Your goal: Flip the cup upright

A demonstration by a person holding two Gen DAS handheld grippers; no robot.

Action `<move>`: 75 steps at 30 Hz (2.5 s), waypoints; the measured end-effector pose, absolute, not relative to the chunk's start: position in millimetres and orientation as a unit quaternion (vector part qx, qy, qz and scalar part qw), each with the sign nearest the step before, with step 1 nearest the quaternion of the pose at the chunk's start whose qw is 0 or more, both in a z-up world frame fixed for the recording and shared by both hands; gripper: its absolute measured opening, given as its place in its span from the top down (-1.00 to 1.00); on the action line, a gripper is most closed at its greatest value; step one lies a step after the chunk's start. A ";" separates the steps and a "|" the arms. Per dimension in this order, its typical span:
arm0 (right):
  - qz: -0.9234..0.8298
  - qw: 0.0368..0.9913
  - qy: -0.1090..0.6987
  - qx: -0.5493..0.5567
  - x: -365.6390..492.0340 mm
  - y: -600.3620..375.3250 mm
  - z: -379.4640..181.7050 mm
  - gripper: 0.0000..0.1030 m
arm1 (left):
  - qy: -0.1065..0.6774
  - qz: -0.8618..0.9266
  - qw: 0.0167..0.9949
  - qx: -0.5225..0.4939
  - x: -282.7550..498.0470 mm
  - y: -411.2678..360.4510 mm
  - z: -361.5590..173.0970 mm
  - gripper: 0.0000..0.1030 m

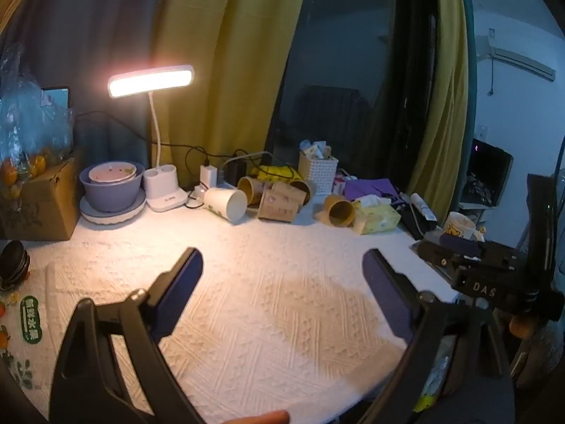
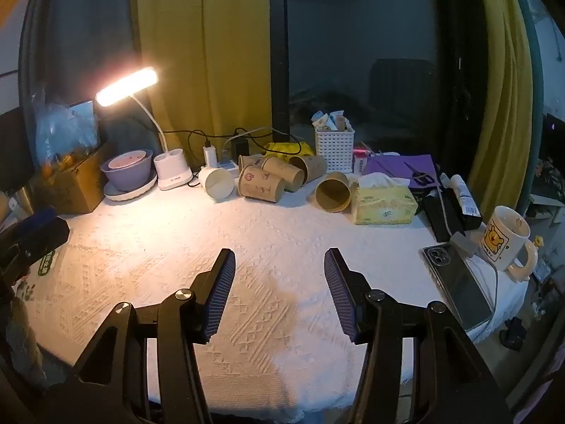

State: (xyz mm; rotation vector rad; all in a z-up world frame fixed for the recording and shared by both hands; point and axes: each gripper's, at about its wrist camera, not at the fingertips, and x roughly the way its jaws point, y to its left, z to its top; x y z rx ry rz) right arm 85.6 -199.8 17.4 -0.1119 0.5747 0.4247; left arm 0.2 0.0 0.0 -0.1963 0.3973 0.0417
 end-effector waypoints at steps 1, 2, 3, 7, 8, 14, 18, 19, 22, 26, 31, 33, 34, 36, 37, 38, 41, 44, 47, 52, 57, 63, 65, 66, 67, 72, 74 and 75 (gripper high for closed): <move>0.208 0.935 0.281 -0.054 85.5 -199.7 17.5 -0.08 | 0.197 0.020 0.975 -0.097 0.3 0.1 0.0 -0.80; 0.208 0.935 0.281 -0.053 85.5 -199.6 17.6 -0.08 | 0.197 0.020 0.975 -0.097 0.2 0.3 0.2 -0.80; 0.208 0.935 0.280 -0.053 85.3 -199.4 17.6 -0.08 | 0.197 0.021 0.975 -0.096 0.0 0.7 0.4 -0.80; 0.208 0.935 0.281 -0.053 85.2 -198.9 17.8 -0.08 | 0.196 0.023 0.976 -0.097 -0.4 3.4 0.9 -0.80; 0.208 0.936 0.280 -0.053 85.1 -198.8 17.9 -0.08 | 0.197 0.023 0.975 -0.097 -0.3 4.1 0.9 -0.80; 0.208 0.935 0.281 -0.052 85.0 -198.4 18.5 -0.08 | 0.200 0.015 0.976 -0.086 -2.5 -1.1 0.1 -0.80; 0.209 0.935 0.281 -0.052 85.0 -198.3 18.8 -0.08 | 0.196 0.017 0.977 -0.084 -3.2 -1.5 1.3 -0.80; 0.209 0.935 0.281 -0.052 85.0 -198.2 18.8 -0.08 | 0.196 0.017 0.977 -0.084 -3.5 -1.0 0.6 -0.80; 0.209 0.935 0.280 -0.051 85.0 -198.4 18.8 -0.08 | 0.201 0.016 0.976 -0.087 -1.0 1.1 1.0 -0.80; 0.209 0.935 0.280 -0.051 85.3 -198.4 18.2 -0.08 | 0.203 0.014 0.975 -0.092 -1.1 2.1 -0.5 -0.80; 0.209 0.936 0.280 -0.051 85.7 -198.9 18.4 -0.08 | 0.205 0.015 0.974 -0.091 -0.8 1.0 -2.3 -0.80; 0.209 0.935 0.281 -0.051 85.9 -199.1 18.7 -0.08 | 0.206 0.015 0.974 -0.089 -0.5 0.1 -3.0 -0.80; 0.209 0.935 0.281 -0.051 85.9 -199.3 18.8 -0.08 | 0.206 0.014 0.974 -0.089 -0.3 0.2 -3.1 -0.80; 0.209 0.935 0.281 -0.051 86.2 -199.5 18.9 -0.08 | 0.206 0.016 0.975 -0.087 -0.3 -0.2 -3.4 -0.80; 0.209 0.935 0.281 -0.051 86.3 -199.6 19.0 -0.08 | 0.205 0.016 0.975 -0.087 -1.2 -0.2 -3.2 -0.80; 0.209 0.935 0.281 -0.051 86.3 -199.7 19.0 -0.08 | 0.205 0.017 0.975 -0.086 -1.2 -0.5 -3.1 -0.80; 0.209 0.935 0.281 -0.051 86.3 -200.0 18.9 -0.08 | 0.205 0.017 0.975 -0.086 -1.3 -0.4 -3.2 -0.80; 0.210 0.935 0.281 -0.051 86.5 -200.3 18.7 -0.08 | 0.205 0.017 0.975 -0.086 -1.4 -0.3 -2.8 -0.80; 0.209 0.935 0.281 -0.051 86.6 -200.6 18.6 -0.08 | 0.205 0.017 0.975 -0.086 -1.4 -0.4 -2.8 -0.80; 0.210 0.935 0.281 -0.050 85.9 -201.7 20.5 -0.08 | 0.205 0.016 0.975 -0.090 -1.4 0.3 -2.0 -0.80; 0.210 0.935 0.281 -0.051 86.4 -200.7 19.0 -0.08 | 0.207 0.016 0.974 -0.090 -1.1 0.4 -1.9 -0.80; 0.210 0.935 0.281 -0.050 86.1 -200.5 19.4 -0.08 | 0.209 0.015 0.974 -0.087 0.9 0.7 -1.3 -0.80; 0.211 0.935 0.281 -0.050 86.1 -200.5 19.3 -0.08 | 0.208 0.012 0.975 -0.083 1.5 -1.3 -1.1 -0.80; 0.210 0.935 0.281 -0.050 86.0 -200.4 19.4 -0.08 | 0.207 0.011 0.975 -0.081 1.7 -2.0 -1.0 -0.80; 0.211 0.935 0.281 -0.050 86.0 -200.4 19.4 -0.08 | 0.207 0.011 0.975 -0.080 2.1 -2.9 -0.9 -0.80; 0.210 0.935 0.281 -0.050 85.7 -200.6 19.5 -0.08 | 0.207 0.012 0.975 -0.081 2.5 -2.7 -1.4 -0.80; 0.210 0.935 0.281 -0.050 85.6 -200.7 19.5 -0.08 | 0.207 0.013 0.975 -0.082 2.8 -2.4 -1.6 -0.80; 0.210 0.935 0.281 -0.050 85.5 -200.7 19.5 -0.08 | 0.207 0.013 0.975 -0.082 2.2 -2.5 -2.0 -0.80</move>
